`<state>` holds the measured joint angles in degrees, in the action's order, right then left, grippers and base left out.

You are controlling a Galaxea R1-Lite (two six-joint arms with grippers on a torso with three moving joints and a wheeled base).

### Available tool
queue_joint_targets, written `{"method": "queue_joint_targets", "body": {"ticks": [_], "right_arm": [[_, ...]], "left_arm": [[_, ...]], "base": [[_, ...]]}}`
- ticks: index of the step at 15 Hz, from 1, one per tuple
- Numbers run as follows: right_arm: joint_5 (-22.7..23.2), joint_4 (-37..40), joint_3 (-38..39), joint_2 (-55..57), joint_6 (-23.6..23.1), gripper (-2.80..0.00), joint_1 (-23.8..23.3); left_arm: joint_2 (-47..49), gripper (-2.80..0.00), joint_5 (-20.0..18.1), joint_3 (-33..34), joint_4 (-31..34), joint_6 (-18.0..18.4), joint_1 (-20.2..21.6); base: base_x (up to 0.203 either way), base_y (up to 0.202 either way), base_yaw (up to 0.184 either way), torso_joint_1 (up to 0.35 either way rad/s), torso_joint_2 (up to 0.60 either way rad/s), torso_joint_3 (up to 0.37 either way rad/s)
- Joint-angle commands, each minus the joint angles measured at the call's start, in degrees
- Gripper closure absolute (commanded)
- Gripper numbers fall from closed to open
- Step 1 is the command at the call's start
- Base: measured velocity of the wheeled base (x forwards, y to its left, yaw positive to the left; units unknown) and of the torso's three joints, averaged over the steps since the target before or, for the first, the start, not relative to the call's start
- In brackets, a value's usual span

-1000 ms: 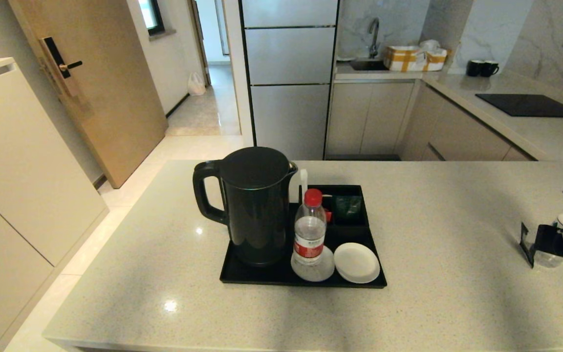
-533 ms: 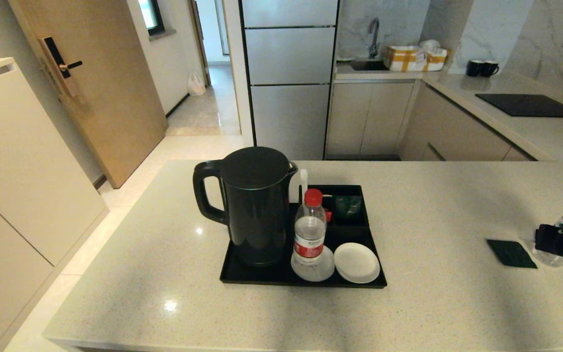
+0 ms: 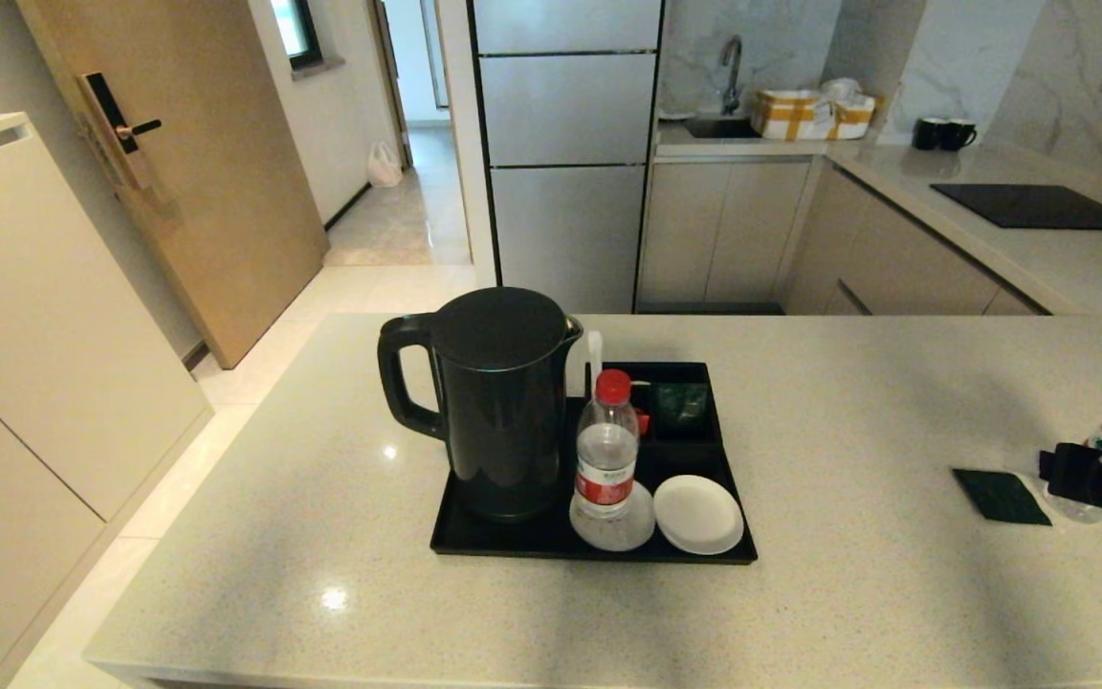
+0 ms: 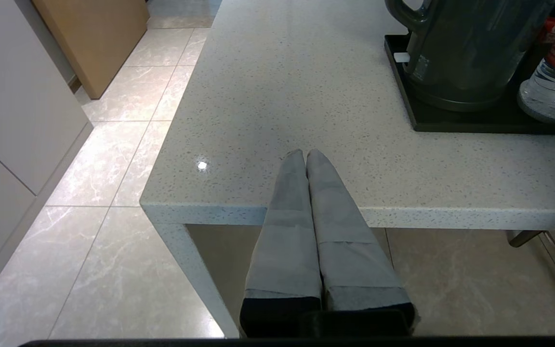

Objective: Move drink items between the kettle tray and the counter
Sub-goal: Return the tea bag to its original position

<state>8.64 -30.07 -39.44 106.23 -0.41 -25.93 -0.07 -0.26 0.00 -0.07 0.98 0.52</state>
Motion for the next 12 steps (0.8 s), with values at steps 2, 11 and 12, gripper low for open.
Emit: {"method": "queue_joint_targets", "body": {"ticks": [2,11,12], "right_arm": [[0.2,0.3,2.7,-7.3,0.0,-2.80,3.2],[-3.2,24.4,2.2,-38.4,1.3,0.00,24.9],[-5.2,27.2,1.7,-40.6,1.6,0.00,27.4]], "left_arm": [[0.1,0.00,0.0,0.1,0.0,0.1,0.0],[0.1,0.00,0.0,0.1,0.0,0.1,0.0],[0.1,0.00,0.0,0.1,0.0,0.0,0.0]], "base": [[0.000,0.000,0.000,0.000,0.00,0.000],[0.000,0.000,0.000,0.000,0.00,0.000],[0.000,0.000,0.000,0.000,0.00,0.000]]}}
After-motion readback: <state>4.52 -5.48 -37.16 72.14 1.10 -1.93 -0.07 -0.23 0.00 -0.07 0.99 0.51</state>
